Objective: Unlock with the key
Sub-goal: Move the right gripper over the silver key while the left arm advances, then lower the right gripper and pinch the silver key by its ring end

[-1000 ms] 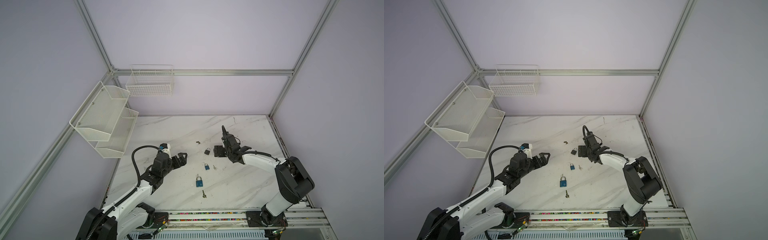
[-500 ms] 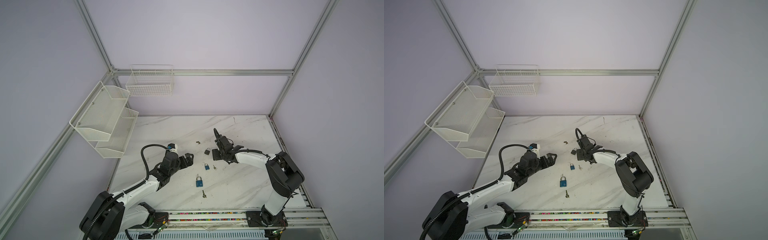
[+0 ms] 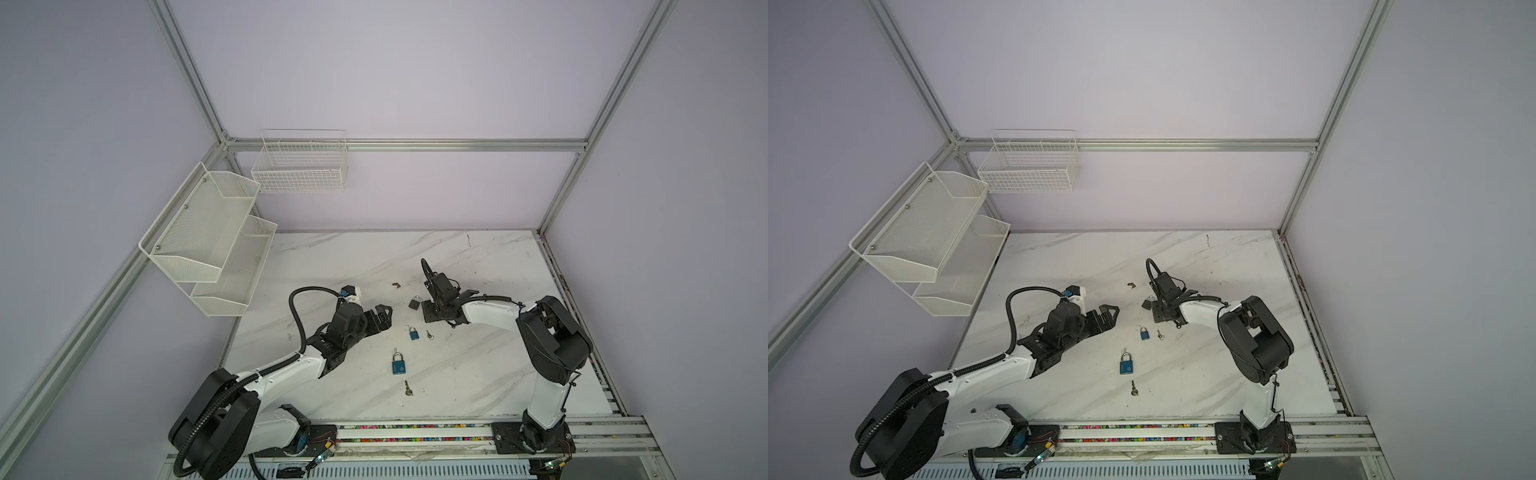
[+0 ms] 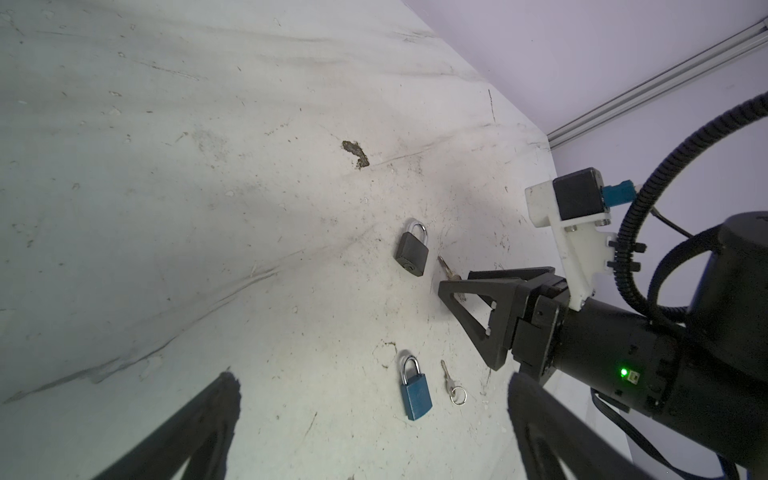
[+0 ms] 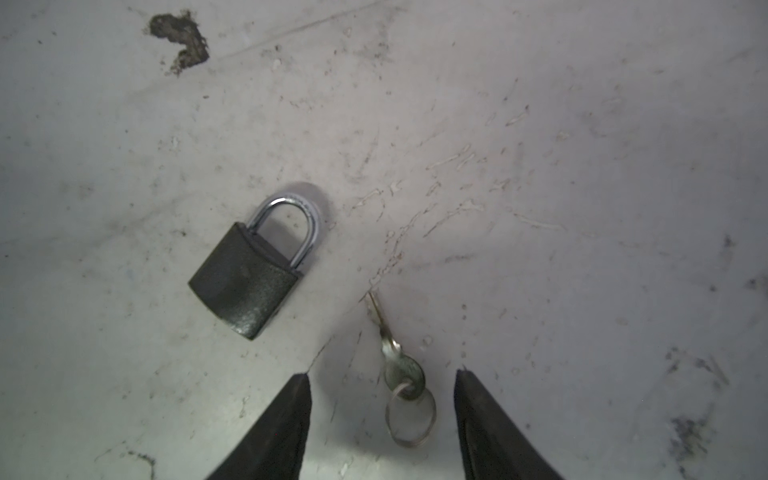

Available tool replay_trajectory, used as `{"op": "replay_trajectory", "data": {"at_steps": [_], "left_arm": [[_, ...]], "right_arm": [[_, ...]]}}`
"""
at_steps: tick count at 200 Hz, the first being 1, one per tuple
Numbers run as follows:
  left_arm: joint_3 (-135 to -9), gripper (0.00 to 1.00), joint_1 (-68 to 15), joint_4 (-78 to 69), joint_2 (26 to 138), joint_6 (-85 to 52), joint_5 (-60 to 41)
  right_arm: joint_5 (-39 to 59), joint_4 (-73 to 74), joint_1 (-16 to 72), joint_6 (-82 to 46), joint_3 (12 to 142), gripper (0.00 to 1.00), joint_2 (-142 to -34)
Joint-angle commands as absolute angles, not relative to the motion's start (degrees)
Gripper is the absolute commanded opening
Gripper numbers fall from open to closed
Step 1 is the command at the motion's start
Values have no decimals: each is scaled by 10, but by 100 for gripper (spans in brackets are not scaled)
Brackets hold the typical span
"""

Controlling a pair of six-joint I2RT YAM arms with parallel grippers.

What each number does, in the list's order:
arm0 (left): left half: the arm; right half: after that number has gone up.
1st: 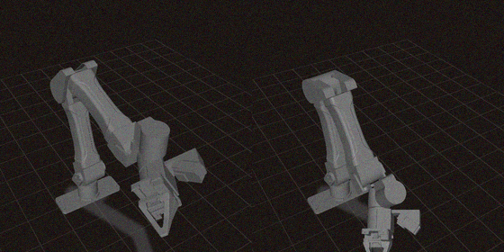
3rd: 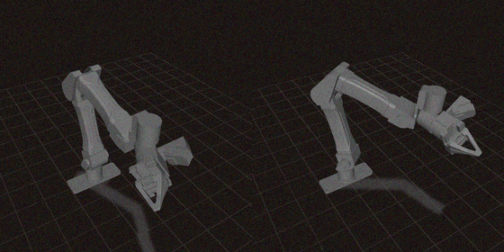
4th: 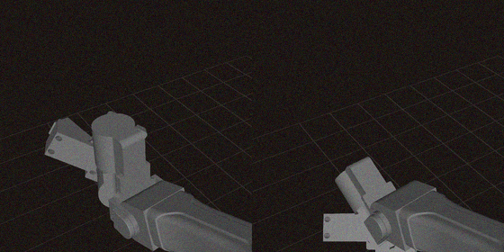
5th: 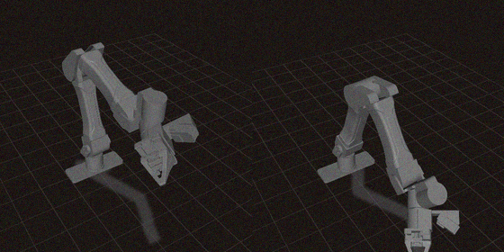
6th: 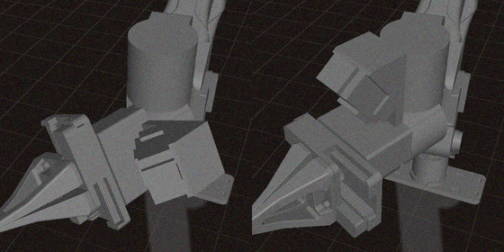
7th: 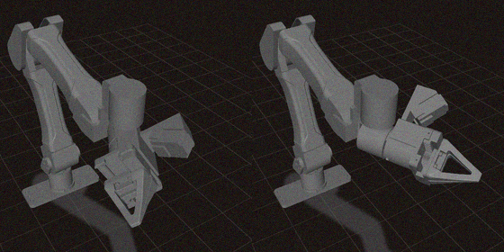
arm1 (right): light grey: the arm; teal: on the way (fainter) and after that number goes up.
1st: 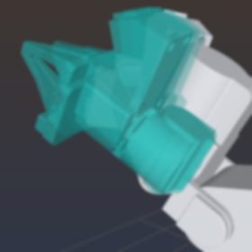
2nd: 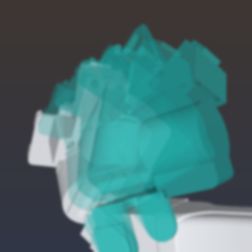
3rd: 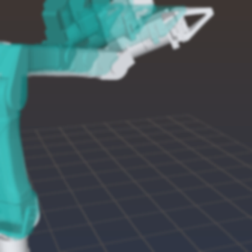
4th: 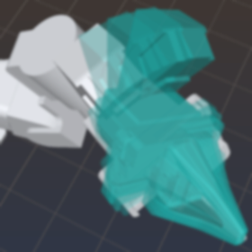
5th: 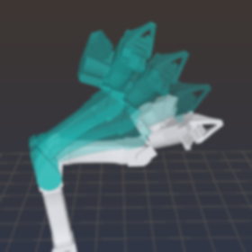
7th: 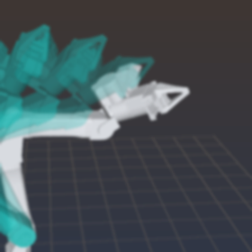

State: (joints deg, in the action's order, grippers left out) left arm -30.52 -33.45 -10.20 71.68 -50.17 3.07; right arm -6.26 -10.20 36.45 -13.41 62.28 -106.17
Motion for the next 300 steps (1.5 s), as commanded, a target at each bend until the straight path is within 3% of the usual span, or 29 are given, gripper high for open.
{"op": "replay_trajectory", "data": {"at_steps": [1,85,161,187,236,300], "left_arm": [[-365,100,-337,-127,720,-506,40],[-363,100,-337,-127,719,-510,38],[-363,100,-338,-124,715,-510,37],[-366,100,-337,-126,717,-511,36],[-375,100,-337,-127,725,-511,31],[-382,100,-339,-134,737,-517,19]], "right_arm": [[-56,-116,369,-125,634,57,-1070],[-37,-127,389,-132,626,46,-1066],[-93,-143,392,-163,634,38,-1076],[-99,-149,392,-160,642,29,-1086],[-107,-150,392,-160,635,23,-1087],[-100,-145,388,-155,633,19,-1079]]}}
